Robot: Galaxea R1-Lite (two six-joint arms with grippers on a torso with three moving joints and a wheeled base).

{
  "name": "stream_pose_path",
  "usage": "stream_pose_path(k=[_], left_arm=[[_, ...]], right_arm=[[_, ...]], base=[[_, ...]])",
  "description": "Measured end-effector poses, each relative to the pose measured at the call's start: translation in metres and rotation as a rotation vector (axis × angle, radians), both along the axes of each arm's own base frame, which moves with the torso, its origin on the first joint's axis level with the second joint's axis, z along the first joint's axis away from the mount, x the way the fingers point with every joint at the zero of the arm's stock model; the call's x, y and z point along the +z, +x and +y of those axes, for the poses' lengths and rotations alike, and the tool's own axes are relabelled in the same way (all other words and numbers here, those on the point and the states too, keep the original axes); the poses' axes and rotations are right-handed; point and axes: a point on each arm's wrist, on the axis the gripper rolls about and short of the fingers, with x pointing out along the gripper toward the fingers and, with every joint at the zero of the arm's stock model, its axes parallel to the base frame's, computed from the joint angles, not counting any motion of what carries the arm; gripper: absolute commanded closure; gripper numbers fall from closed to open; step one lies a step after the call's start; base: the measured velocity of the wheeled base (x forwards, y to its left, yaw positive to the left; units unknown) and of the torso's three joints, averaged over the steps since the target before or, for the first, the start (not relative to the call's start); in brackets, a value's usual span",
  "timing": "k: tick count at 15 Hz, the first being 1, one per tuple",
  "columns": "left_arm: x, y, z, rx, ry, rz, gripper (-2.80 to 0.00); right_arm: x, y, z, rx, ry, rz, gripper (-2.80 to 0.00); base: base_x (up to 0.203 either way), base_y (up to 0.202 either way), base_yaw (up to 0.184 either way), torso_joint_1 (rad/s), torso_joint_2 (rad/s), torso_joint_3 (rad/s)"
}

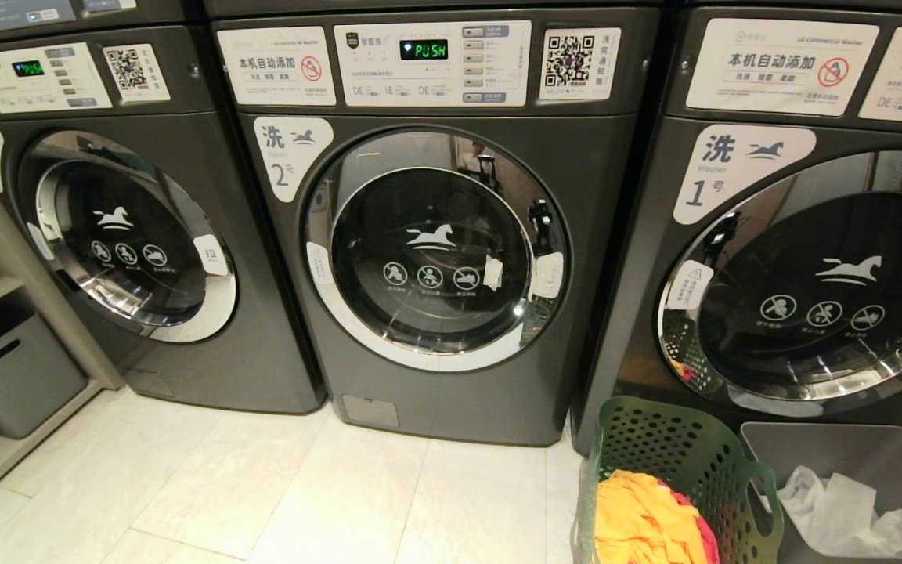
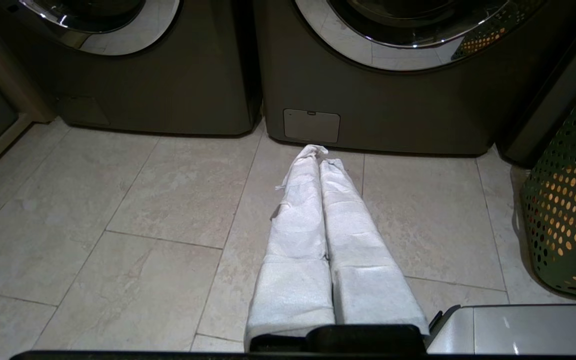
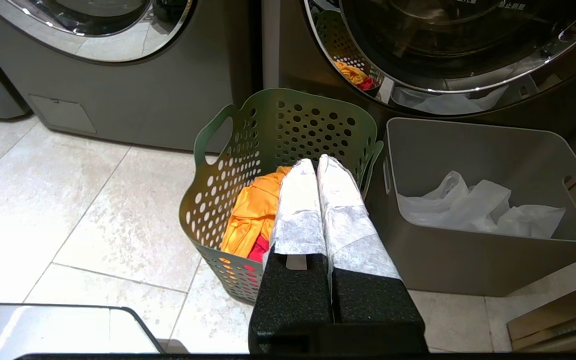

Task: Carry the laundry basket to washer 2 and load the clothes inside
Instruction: Open the lid of the washing machine

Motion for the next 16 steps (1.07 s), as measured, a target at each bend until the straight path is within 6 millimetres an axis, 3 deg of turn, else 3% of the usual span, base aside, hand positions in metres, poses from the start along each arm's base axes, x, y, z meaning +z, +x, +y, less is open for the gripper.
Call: stream_pose_path(k=[16], left_arm=[[-0.0001, 0.0000, -0.0001, -0.003, 0.006, 0.000, 0.00]], right_arm=[[0.0000, 0.0000, 0.0000, 0.001, -0.001, 0.000, 0.00]], base=[[0.000, 0.000, 0.000, 0.000, 0.00, 0.000]])
